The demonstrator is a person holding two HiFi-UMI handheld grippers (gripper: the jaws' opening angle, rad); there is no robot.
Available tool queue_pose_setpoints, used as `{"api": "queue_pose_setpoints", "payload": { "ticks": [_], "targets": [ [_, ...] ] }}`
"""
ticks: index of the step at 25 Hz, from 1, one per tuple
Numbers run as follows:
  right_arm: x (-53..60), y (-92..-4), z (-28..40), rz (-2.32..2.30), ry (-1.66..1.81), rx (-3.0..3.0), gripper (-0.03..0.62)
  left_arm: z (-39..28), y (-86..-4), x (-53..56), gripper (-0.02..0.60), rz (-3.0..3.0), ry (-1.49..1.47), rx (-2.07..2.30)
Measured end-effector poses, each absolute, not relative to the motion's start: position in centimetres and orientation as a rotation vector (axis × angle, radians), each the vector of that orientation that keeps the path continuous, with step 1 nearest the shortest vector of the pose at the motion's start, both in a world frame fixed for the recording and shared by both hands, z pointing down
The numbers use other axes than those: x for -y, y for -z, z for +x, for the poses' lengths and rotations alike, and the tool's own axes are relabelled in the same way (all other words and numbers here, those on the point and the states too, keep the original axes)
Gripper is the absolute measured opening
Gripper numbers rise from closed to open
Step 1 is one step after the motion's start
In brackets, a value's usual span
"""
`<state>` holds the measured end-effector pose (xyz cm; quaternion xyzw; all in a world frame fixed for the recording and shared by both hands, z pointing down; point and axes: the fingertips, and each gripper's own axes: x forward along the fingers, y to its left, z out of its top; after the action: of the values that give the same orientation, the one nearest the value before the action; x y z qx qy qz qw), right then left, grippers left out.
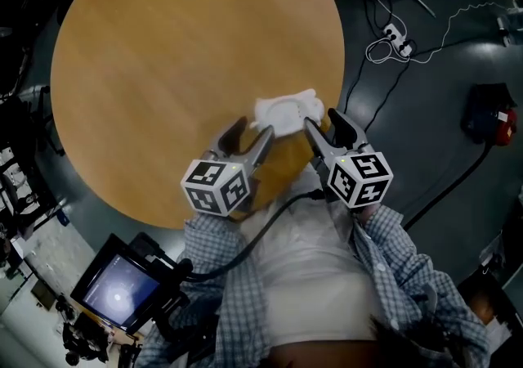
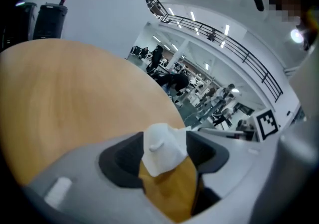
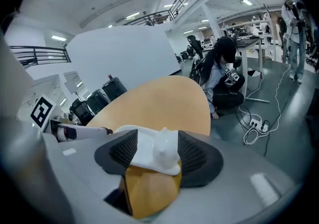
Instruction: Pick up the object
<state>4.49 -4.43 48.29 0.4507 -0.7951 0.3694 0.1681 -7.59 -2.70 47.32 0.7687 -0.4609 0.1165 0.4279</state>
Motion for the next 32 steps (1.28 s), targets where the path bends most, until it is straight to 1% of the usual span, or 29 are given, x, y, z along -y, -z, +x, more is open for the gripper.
{"api": "queue_pose_setpoints", "payload": {
  "ticks": [6, 9, 15, 17, 25, 32],
  "targets": [
    [6.3, -52.0, 4.7, 1.261, -1.109, 2.19, 0.258, -6.6, -50.5, 4.6, 0.266, 1.873, -0.346, 1.133],
    [5.9, -52.6, 4.7, 1.25, -1.097, 2.162, 0.236, -6.2, -50.8, 4.3, 0.261, 1.853, -0.342, 1.118],
    [5.2, -53.7, 4.1, 1.213, -1.133, 2.136, 0.267, -6.3, -50.8, 4.2, 0.255, 1.812, -0.274, 1.131],
    [5.0, -54.0, 4.0, 1.227, -1.16, 2.121, 0.265, -6.4, -50.8, 4.4, 0.254, 1.807, -0.269, 1.132],
    [5.8, -53.2, 3.9, 1.273, -1.113, 2.145, 0.264, -6.6, -49.9, 5.2, 0.222, 1.846, -0.286, 1.154],
    [6.2, -49.0, 4.3, 1.338, -1.077, 2.201, 0.262, -6.4, -45.6, 5.7, 0.218, 1.916, -0.232, 1.203]
  ]
}}
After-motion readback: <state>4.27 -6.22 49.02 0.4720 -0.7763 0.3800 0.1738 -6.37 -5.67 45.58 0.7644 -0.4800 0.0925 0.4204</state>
